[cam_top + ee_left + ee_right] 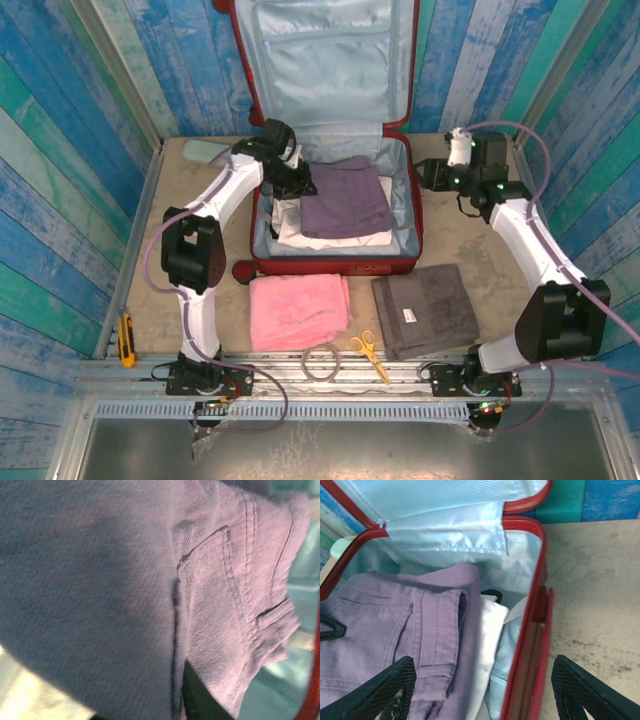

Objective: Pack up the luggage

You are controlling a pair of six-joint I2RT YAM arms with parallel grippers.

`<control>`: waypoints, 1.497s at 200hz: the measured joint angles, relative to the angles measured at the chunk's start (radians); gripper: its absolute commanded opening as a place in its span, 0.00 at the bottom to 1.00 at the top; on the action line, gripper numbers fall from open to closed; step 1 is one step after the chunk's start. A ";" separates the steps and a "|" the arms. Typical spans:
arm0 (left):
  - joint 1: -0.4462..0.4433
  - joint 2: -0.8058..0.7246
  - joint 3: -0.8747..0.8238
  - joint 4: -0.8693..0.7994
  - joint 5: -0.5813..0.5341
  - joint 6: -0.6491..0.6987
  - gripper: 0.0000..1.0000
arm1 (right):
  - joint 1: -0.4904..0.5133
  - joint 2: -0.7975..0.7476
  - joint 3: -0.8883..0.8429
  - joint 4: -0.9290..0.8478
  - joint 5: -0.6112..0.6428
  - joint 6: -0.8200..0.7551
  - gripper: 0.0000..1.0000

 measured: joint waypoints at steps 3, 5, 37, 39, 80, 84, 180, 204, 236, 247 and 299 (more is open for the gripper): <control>0.000 -0.002 -0.003 -0.002 -0.005 0.002 0.61 | 0.005 0.006 0.007 -0.004 0.001 0.000 0.74; 0.001 -0.003 -0.005 -0.004 -0.008 0.003 0.65 | 0.008 0.010 0.011 -0.006 0.001 0.000 0.75; 0.002 -0.064 -0.066 0.007 -0.095 0.039 0.94 | 0.046 0.091 0.090 -0.041 0.005 0.005 0.76; 0.002 -0.071 -0.071 0.009 -0.104 0.035 0.98 | 0.047 0.096 0.095 -0.043 0.005 0.005 0.76; 0.014 -0.258 -0.128 0.070 -0.309 0.026 0.95 | 0.072 0.191 0.200 -0.089 0.004 0.016 0.76; 0.019 -0.274 -0.128 0.077 -0.319 0.023 0.95 | 0.076 0.201 0.212 -0.093 0.004 0.016 0.76; 0.080 -0.133 -0.090 0.175 -0.177 -0.150 0.82 | 0.142 0.323 0.327 -0.170 -0.006 0.015 0.75; 0.072 -0.071 -0.033 0.170 -0.167 -0.163 0.80 | 0.142 0.323 0.324 -0.172 0.001 0.014 0.75; 0.047 -0.001 0.057 0.161 -0.182 -0.162 0.78 | 0.142 0.322 0.302 -0.174 0.001 0.006 0.75; 0.037 0.016 0.076 0.154 -0.195 -0.162 0.76 | 0.142 0.320 0.284 -0.175 0.002 0.003 0.75; 0.023 0.132 0.200 0.079 -0.292 -0.140 0.71 | 0.142 0.296 0.208 -0.194 0.017 -0.016 0.75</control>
